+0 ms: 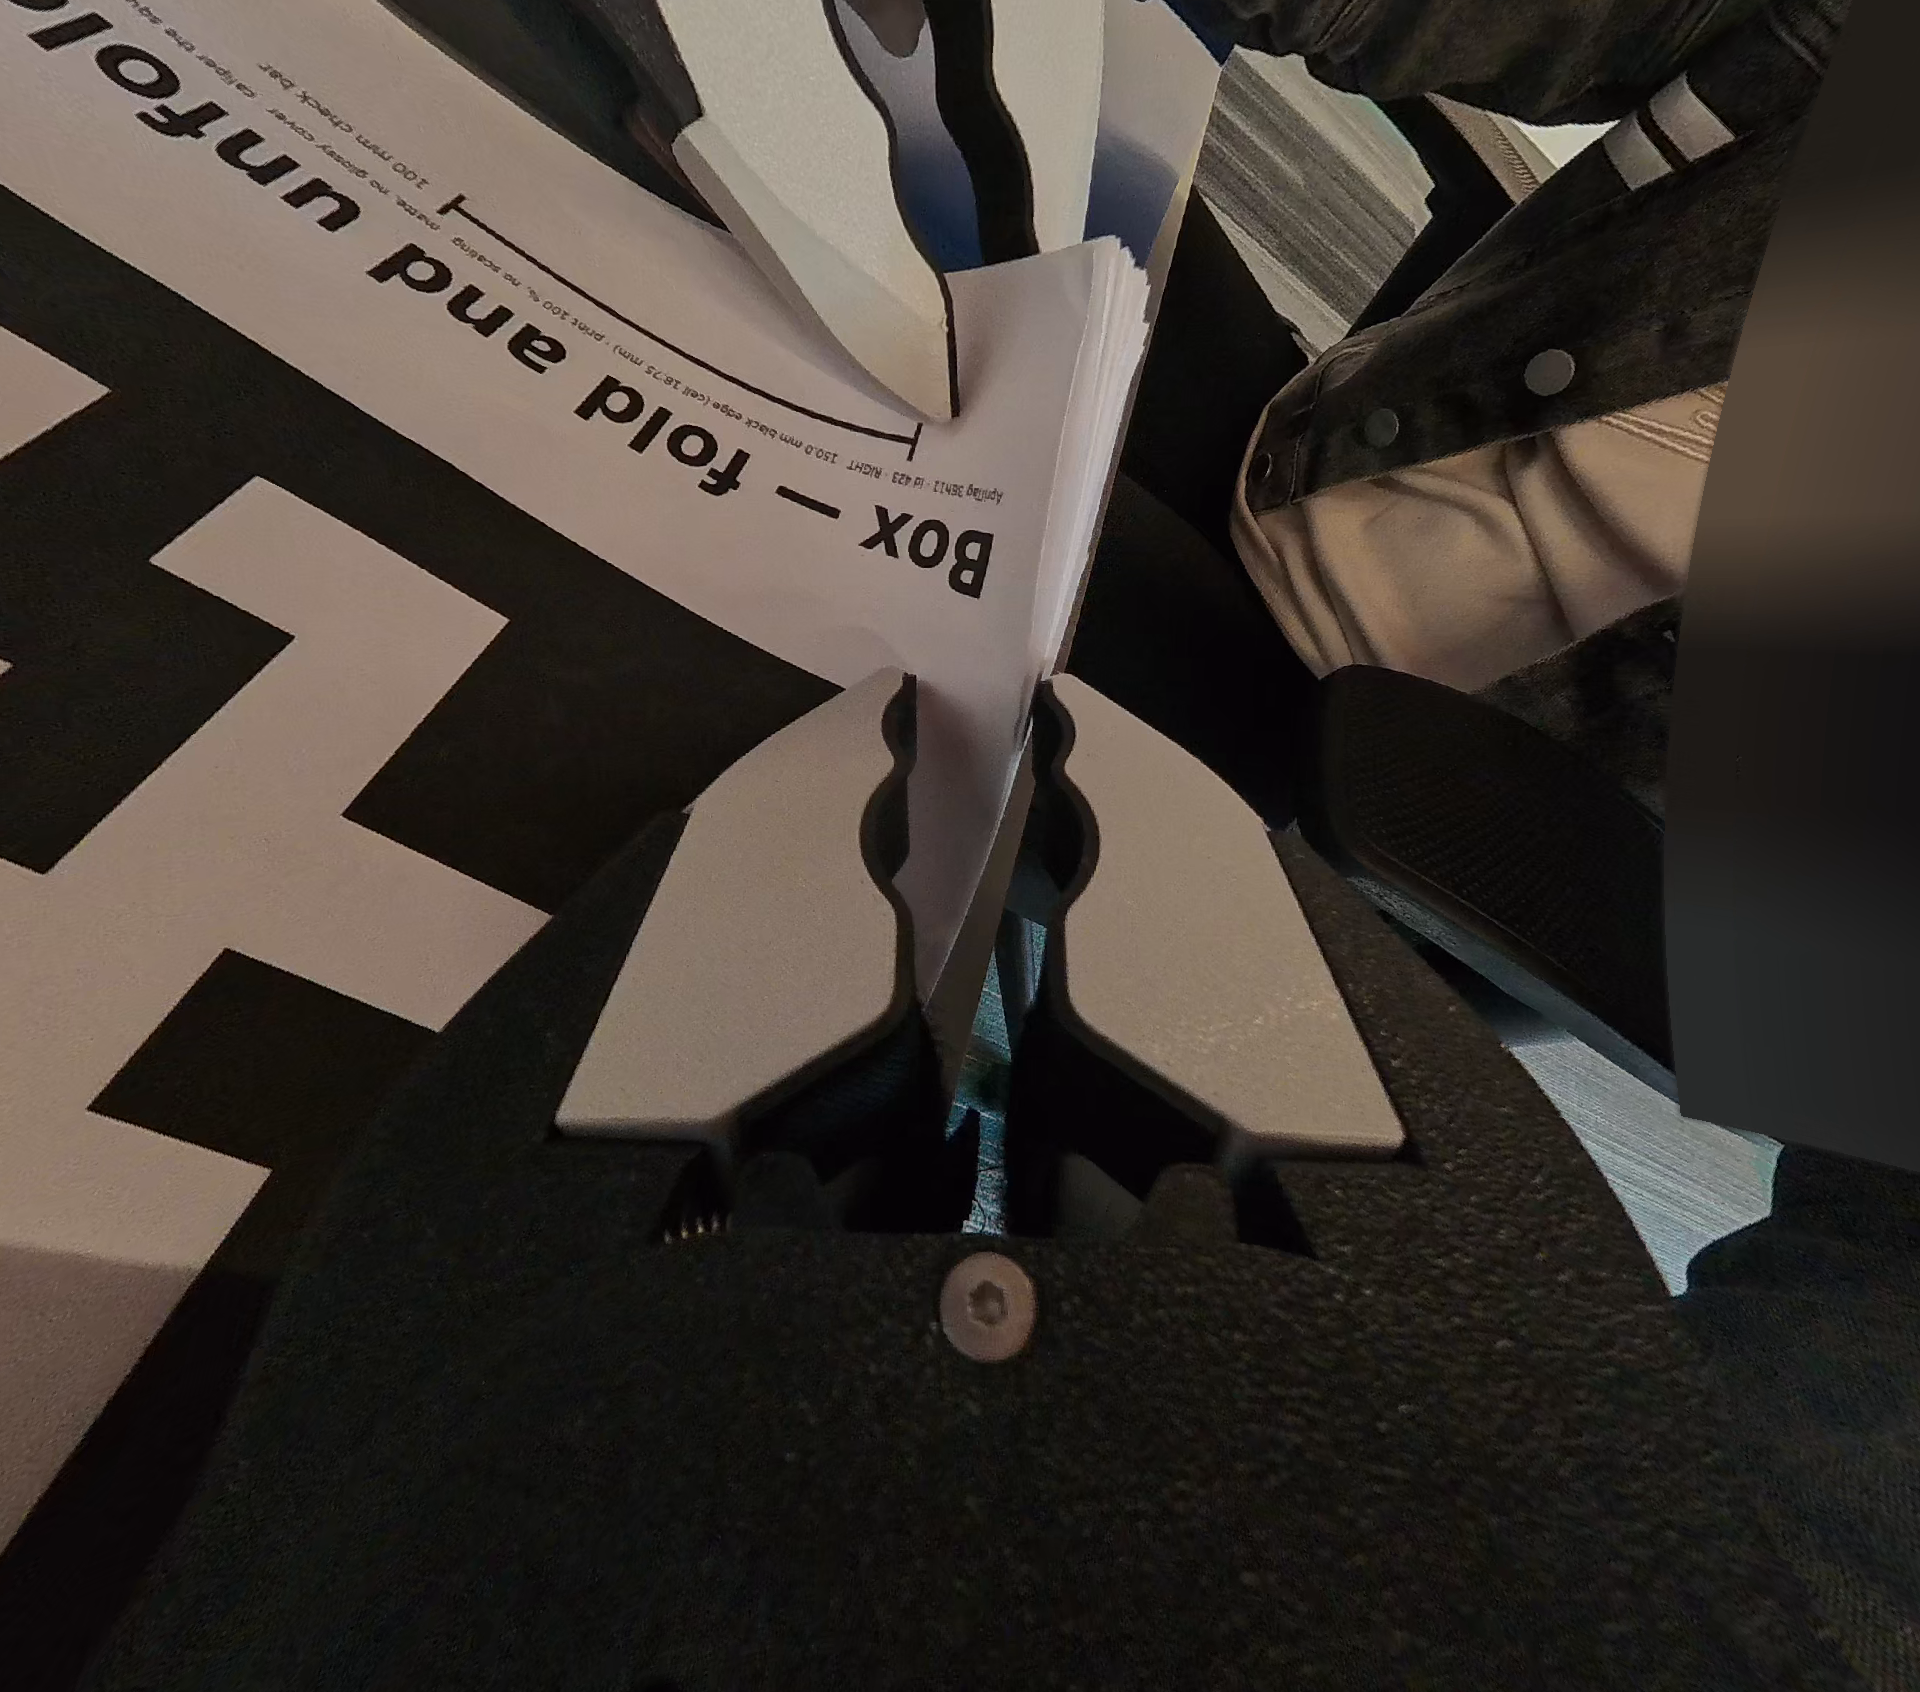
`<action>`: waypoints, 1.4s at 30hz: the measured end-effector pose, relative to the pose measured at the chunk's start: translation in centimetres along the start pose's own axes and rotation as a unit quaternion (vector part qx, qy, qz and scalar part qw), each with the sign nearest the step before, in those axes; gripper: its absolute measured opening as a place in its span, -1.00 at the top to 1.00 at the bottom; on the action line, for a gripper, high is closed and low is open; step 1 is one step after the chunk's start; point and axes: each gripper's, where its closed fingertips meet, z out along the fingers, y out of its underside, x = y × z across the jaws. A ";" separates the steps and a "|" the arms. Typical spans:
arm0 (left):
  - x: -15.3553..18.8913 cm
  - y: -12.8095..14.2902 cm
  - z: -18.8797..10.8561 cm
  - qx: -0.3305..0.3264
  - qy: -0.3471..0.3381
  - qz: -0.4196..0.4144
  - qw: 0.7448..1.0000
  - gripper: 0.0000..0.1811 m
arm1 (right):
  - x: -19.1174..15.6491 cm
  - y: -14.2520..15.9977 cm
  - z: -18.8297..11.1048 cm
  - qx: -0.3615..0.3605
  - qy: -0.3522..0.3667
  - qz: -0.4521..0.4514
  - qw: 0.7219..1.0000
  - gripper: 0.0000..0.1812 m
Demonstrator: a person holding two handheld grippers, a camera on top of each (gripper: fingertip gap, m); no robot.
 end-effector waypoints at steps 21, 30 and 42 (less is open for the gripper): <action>0.0 0.0 0.0 -0.002 0.003 -0.006 1.000 0.76 | 0.0 0.1 -0.1 -0.003 -0.014 0.005 1.000 0.79; 0.0 0.0 0.0 0.000 -0.001 0.007 1.000 0.76 | 0.1 0.0 -0.2 0.000 -0.012 -0.002 1.000 0.81; -1.8 -0.8 -0.4 -0.011 -0.339 0.172 0.925 0.04 | 0.3 -0.7 -1.7 -0.001 0.074 -0.042 0.996 0.89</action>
